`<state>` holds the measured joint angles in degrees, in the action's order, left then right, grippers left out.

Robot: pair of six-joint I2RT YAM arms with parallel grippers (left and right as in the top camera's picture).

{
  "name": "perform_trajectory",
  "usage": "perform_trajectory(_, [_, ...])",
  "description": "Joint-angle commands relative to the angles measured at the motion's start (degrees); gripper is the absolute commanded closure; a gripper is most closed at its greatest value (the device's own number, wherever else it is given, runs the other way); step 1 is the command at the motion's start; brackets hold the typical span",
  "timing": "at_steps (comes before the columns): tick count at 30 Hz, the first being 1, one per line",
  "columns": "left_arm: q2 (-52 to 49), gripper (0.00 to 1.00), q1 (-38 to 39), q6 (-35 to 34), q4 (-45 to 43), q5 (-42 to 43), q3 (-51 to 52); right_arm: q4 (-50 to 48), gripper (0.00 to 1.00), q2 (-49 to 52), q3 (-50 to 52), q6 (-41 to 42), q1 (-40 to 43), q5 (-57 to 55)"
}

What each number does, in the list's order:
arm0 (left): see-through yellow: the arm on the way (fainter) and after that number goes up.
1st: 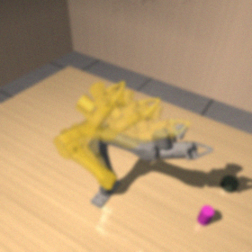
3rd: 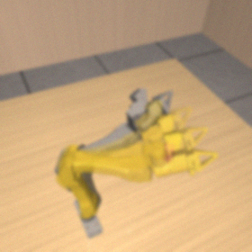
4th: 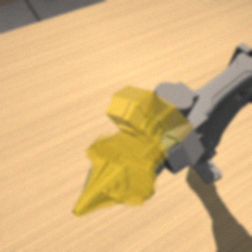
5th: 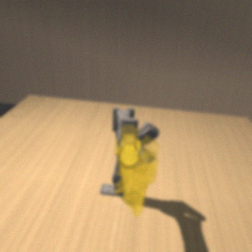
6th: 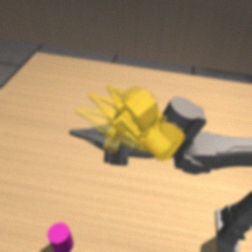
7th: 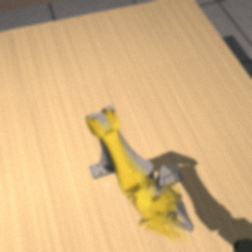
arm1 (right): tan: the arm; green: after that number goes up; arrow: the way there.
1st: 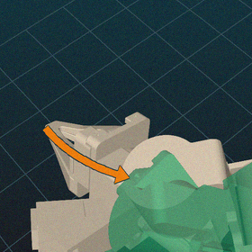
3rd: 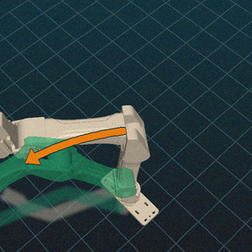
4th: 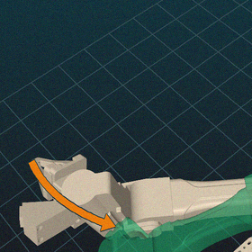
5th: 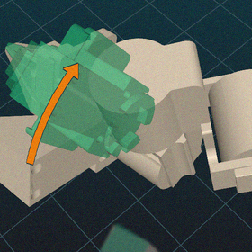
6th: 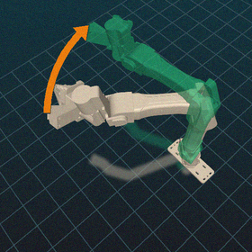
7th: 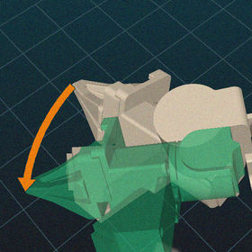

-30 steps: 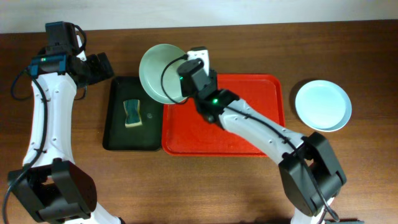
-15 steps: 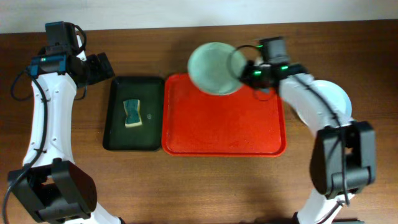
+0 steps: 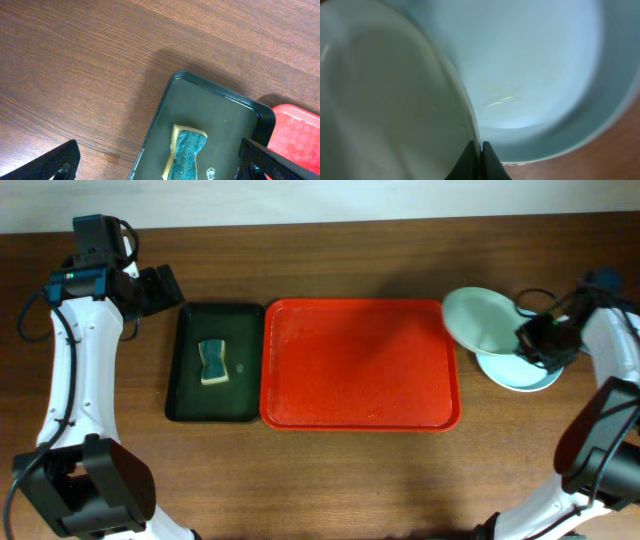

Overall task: Clean dirty plates on tray and stack at the side
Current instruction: 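Carry the plate right and set it onto the plate stack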

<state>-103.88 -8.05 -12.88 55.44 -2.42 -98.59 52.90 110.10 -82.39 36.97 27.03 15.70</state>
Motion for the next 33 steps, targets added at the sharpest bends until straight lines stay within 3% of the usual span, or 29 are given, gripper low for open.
perform_trajectory(1, [-0.35, 0.01, 0.04, -0.33, -0.09, -0.22, -0.04, 1.88, 0.96, -0.11, -0.28, -2.71, 4.59, 3.78])
perform_trajectory(7, [-0.35, 0.01, 0.04, -0.33, -0.09, -0.22, -0.04, 6.27, 0.96, -0.11, -0.28, -8.26, 8.72, 0.39])
perform_trajectory(20, [-0.35, 0.01, 0.04, -0.33, -0.09, -0.22, -0.04, 8.33, 0.95, -0.11, -0.17, -8.26, 8.61, -10.43])
perform_trajectory(23, [-0.35, 0.01, 0.04, -0.33, -0.09, -0.22, -0.04, 8.22, 0.76, -0.11, -0.17, -8.28, 8.61, -10.40])
perform_trajectory(26, [-0.35, 0.01, 0.04, -0.33, -0.09, -0.22, -0.04, 8.13, 0.67, -0.11, -0.17, -11.04, 8.61, -10.38])
perform_trajectory(30, [-0.35, 0.01, 0.04, -0.33, -0.09, -0.22, -0.04, 7.98, 0.46, -0.11, -0.17, -16.09, 7.96, -10.36])
perform_trajectory(33, [-0.35, 0.01, 0.04, -0.33, -0.09, -0.22, -0.04, 7.32, 0.38, -0.11, -0.17, -18.82, 6.38, -10.40])
